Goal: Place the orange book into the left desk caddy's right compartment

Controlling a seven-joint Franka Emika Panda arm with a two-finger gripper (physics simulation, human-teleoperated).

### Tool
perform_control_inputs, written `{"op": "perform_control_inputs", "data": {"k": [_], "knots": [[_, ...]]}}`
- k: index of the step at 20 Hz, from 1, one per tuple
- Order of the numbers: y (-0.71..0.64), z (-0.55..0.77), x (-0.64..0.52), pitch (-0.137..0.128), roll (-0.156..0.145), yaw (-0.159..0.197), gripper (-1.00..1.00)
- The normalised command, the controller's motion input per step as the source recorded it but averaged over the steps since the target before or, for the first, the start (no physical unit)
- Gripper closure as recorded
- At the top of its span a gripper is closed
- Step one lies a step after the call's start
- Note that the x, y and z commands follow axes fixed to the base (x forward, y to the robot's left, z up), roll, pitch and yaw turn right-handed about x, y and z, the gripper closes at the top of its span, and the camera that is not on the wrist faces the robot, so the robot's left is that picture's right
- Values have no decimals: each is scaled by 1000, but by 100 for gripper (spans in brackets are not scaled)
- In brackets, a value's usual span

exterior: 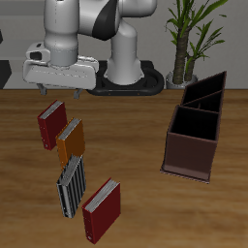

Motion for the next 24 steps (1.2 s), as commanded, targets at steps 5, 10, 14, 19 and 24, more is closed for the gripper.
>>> {"op": "perform_control_inputs", "data": {"k": [5,10,14,19,24], "knots": [[13,-219,224,12,-3,-28,-100],[122,-257,177,10,17,-8,-100],[39,-137,60,7,5,-14,-100],[43,-192,72,10,-5,-13,-100],[-25,-190,61,16,-8,-5,-100]]}}
